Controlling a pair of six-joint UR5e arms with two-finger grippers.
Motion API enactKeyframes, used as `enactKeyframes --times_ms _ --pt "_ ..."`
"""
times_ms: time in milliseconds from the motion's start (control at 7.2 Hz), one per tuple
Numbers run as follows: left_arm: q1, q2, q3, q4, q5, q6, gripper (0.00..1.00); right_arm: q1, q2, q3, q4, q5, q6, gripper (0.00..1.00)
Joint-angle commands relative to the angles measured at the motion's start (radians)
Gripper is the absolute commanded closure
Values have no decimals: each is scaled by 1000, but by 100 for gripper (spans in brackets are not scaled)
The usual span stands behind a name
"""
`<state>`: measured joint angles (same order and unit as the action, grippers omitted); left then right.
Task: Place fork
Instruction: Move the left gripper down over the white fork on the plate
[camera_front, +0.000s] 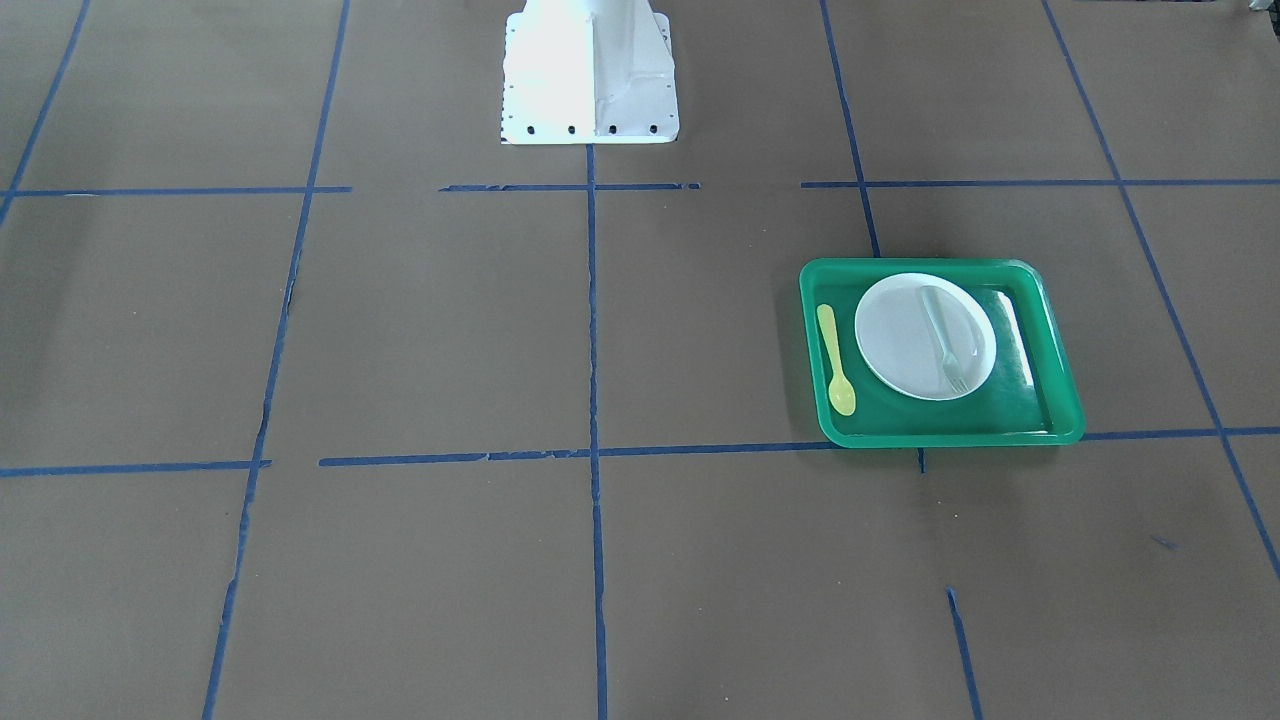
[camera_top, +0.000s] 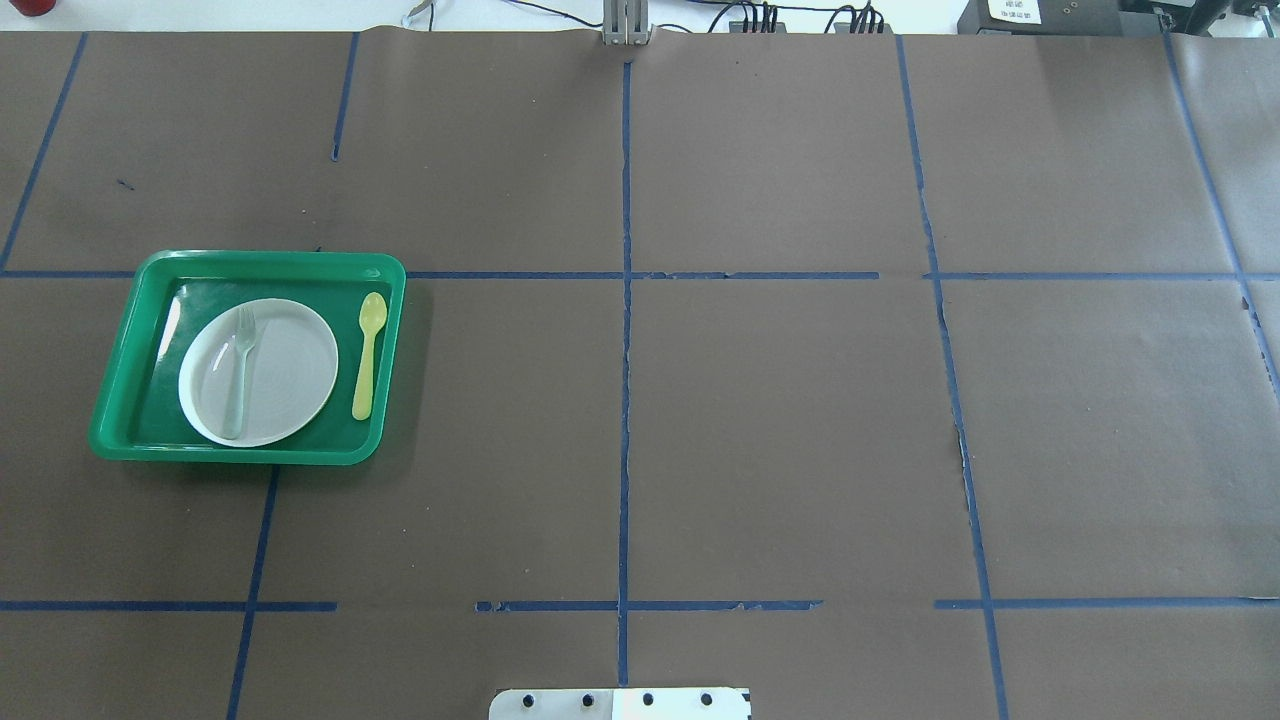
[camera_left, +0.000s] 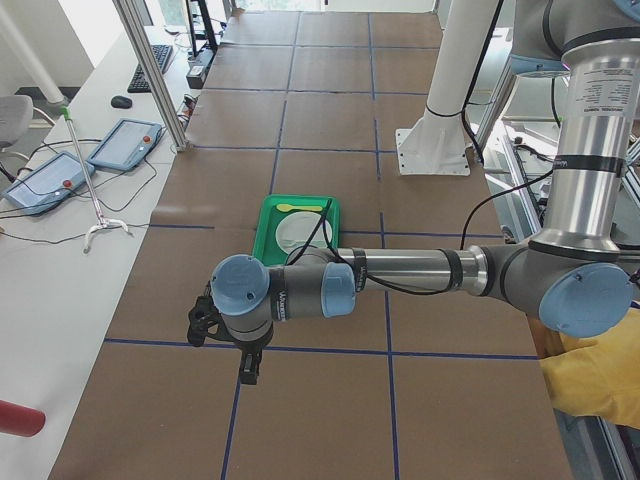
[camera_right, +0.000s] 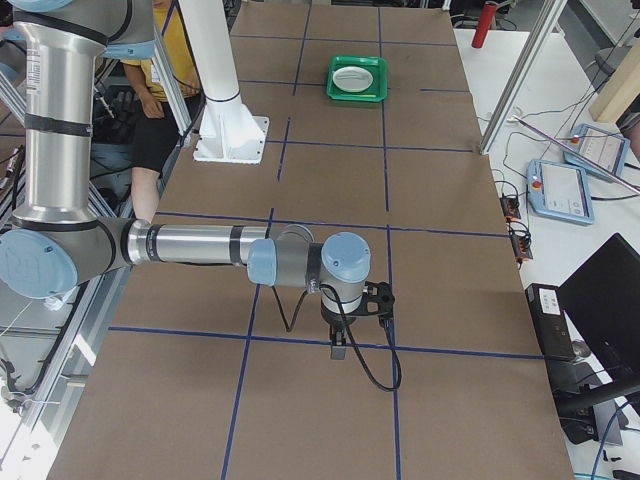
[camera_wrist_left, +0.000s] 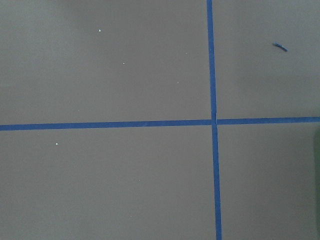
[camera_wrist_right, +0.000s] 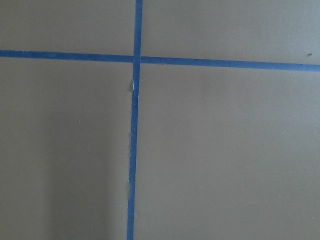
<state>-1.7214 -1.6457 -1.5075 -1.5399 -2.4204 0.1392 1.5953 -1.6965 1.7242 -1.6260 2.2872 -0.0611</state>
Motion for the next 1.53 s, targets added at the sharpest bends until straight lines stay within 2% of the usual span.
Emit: enactKeyframes --times_ms 0,278,417,556,833,972,1250,1389 --pt "22 -17 -23 -5 -9 -24 0 0 0 0 0 0 0 0" --pt "59 -19 -37 1 3 -29 0 0 0 0 0 0 0 0" --pt "66 12 -31 -38 70 -20 0 0 0 0 0 0 1 0" --pt "132 26 -34 -155 110 -30 0 0 0 0 0 0 0 0" --pt "350 18 -144 -219 104 -363 0 0 0 0 0 0 0 0" --pt "385 15 -157 -267 90 -421 0 0 0 0 0 0 0 0" --pt "552 3 -172 -426 67 -750 0 0 0 0 0 0 1 0" --pt "673 -37 -152 -497 102 -937 1 0 0 0 0 0 0 0"
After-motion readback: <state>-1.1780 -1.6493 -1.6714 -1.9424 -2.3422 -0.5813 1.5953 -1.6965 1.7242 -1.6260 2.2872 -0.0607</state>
